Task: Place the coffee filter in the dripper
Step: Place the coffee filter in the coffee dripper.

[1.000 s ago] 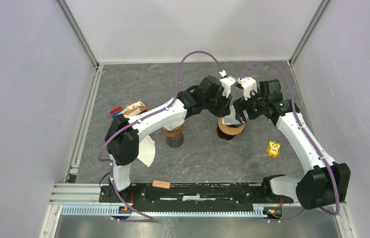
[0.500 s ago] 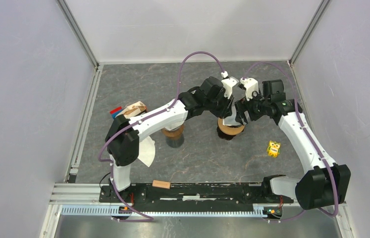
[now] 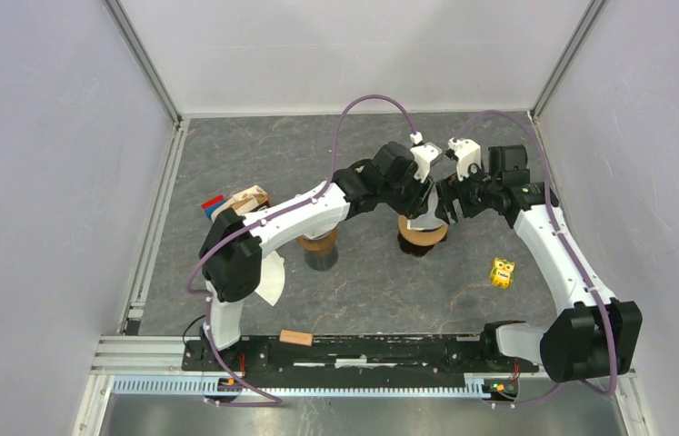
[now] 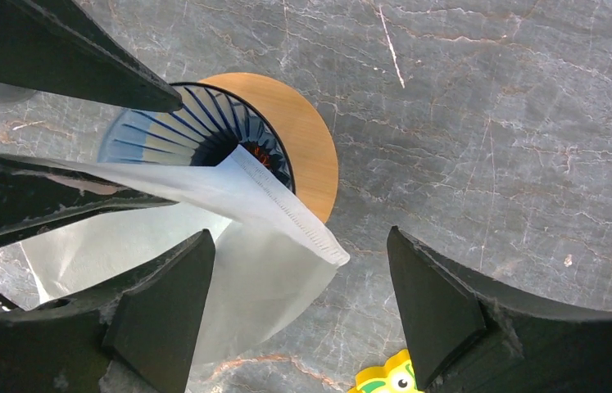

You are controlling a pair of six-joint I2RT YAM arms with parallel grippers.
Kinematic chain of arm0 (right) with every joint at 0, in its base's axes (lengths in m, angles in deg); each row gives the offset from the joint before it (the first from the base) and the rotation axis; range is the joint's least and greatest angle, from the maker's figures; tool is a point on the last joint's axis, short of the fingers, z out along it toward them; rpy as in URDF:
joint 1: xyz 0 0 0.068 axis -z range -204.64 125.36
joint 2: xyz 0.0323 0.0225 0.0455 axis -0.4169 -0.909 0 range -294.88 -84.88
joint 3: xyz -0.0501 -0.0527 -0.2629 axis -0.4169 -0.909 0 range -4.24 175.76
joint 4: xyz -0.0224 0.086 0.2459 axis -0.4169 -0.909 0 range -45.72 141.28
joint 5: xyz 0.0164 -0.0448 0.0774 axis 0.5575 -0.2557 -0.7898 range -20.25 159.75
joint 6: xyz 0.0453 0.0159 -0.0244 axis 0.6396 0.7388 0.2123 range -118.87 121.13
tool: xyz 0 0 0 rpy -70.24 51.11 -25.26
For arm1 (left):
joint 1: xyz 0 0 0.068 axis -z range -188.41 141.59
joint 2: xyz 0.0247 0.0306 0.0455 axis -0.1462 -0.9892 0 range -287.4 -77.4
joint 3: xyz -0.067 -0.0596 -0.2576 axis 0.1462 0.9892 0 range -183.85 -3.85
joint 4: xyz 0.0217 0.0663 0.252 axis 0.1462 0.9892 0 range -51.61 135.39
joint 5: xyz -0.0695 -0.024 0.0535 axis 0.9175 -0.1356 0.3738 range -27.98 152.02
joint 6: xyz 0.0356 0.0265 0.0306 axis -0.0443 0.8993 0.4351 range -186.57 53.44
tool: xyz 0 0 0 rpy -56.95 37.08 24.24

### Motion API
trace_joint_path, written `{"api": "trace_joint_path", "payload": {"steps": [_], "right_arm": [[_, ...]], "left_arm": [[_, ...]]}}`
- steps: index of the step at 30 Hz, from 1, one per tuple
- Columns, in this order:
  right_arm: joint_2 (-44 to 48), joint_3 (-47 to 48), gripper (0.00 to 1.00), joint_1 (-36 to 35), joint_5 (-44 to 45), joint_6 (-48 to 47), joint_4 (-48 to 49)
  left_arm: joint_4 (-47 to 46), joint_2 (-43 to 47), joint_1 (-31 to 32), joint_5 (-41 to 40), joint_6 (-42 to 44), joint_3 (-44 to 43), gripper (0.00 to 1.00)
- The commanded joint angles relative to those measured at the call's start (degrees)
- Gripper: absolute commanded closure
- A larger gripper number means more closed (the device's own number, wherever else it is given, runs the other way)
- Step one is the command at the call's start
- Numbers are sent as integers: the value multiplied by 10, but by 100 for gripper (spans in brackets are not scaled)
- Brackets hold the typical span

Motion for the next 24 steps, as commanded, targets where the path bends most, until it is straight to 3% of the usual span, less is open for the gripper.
{"api": "trace_joint_path", "payload": {"steps": [1, 12, 24], "right_arm": [[-9, -10, 16, -1, -14, 4, 34], [-14, -31, 17, 0, -17, 3, 41], [-14, -25, 17, 0, -18, 0, 37]], "left_arm": [[-12, -21, 6, -13, 33, -21, 49], [-13, -33, 6, -11, 35, -30, 47], [11, 17, 6, 10, 47, -35, 43]]}}
